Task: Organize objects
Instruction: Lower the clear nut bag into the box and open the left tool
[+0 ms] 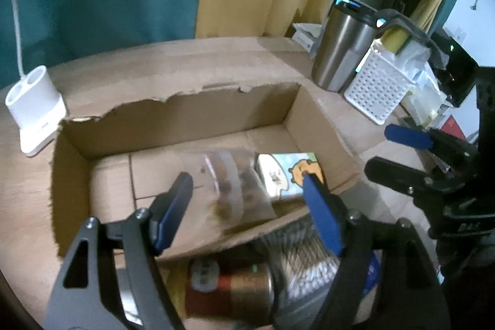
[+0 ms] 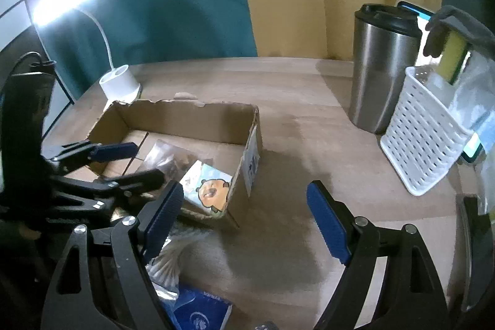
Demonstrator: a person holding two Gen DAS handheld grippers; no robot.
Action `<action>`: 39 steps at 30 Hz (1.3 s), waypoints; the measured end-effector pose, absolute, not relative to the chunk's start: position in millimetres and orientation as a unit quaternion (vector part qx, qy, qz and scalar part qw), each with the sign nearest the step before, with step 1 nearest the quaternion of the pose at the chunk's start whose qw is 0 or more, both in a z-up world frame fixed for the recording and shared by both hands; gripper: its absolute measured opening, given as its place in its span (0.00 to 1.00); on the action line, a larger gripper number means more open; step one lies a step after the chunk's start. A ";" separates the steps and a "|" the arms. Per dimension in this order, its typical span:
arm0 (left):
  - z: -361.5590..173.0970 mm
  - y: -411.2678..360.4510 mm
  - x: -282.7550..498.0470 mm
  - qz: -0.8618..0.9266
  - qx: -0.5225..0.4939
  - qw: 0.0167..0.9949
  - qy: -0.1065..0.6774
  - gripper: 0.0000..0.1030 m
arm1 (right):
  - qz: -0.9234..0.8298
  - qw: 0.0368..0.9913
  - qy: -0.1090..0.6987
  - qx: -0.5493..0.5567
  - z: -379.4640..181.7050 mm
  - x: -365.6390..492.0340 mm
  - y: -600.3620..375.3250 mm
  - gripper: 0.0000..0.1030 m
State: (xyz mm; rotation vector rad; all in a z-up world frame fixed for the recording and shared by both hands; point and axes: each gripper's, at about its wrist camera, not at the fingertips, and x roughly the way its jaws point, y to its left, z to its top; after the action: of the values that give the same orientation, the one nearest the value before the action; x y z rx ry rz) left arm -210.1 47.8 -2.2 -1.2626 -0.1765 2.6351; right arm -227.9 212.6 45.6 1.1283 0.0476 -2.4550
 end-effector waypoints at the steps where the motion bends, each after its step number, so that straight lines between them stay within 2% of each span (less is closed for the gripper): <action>1: 0.6 45.3 -205.4 0.897 -0.425 0.106 -0.061 0.73 | -0.887 0.216 0.016 0.407 46.4 -225.0 211.9 0.82; 29: 14.8 -4.4 -128.3 0.920 -0.377 0.070 -0.075 0.75 | -0.891 0.209 0.027 0.403 48.4 -175.8 174.9 0.82; 32: 13.9 -5.7 -124.7 0.922 -0.374 0.068 -0.079 0.76 | -0.890 0.211 0.029 0.404 47.0 -174.2 173.3 0.82; 34: 12.2 -6.9 -122.7 0.921 -0.373 0.068 -0.085 0.81 | -0.889 0.212 0.030 0.406 45.7 -173.3 172.1 0.82; 39: 5.5 -7.3 -118.6 0.919 -0.379 0.066 -0.090 0.81 | -0.884 0.215 0.030 0.414 38.8 -171.1 168.9 0.82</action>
State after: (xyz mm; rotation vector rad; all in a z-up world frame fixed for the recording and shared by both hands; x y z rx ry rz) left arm -118.6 -7.3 5.5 -1.1415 -0.2708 2.7704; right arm -171.1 168.9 38.8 1.1477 0.0828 -2.4522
